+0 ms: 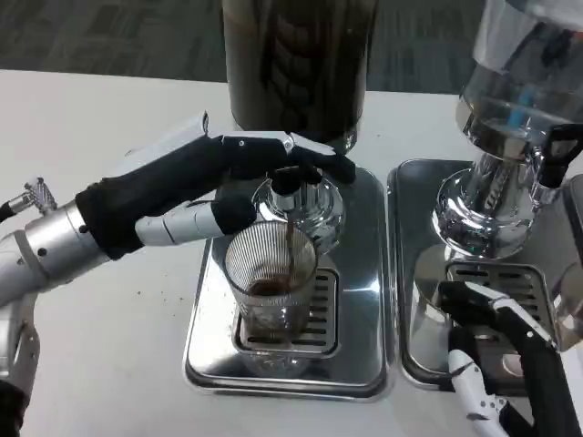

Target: Grasp the cup under the faucet to collect the drink, then remove the cup.

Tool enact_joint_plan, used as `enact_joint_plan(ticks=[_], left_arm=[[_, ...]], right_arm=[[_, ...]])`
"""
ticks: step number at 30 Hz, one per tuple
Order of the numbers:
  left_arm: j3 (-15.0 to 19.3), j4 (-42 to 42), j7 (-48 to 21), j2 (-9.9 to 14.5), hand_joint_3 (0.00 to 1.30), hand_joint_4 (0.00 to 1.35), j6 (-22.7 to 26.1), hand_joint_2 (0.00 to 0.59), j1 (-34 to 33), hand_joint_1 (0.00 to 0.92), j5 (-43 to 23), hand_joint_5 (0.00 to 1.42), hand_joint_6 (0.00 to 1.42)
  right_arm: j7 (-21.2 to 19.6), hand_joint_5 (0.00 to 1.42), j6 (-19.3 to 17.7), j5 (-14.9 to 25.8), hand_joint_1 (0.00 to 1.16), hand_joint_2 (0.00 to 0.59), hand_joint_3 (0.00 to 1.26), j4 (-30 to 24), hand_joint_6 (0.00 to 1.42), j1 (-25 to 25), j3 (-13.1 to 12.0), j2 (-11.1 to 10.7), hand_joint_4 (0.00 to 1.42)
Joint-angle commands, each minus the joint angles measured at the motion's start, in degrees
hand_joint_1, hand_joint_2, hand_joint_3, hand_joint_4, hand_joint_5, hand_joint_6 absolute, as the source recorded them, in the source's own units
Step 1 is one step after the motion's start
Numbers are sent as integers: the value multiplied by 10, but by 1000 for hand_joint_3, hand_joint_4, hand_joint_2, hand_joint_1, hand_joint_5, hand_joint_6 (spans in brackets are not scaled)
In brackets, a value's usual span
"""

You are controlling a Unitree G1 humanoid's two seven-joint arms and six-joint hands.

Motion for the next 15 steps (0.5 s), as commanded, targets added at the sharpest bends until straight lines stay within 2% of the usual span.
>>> enact_joint_plan(ticks=[1, 15], left_arm=[[-11, -4, -10, 7, 374, 256, -6, 103, 16, 0, 11, 205, 292], [-11, -2, -7, 7, 375, 257, -5, 103, 15, 0, 9, 205, 292]], right_arm=[[15, 382, -3, 12, 389, 409, 342, -13, 286, -10, 5, 3, 363], [37, 356, 9, 14, 402, 384, 329, 12, 286, -54, 23, 17, 343]])
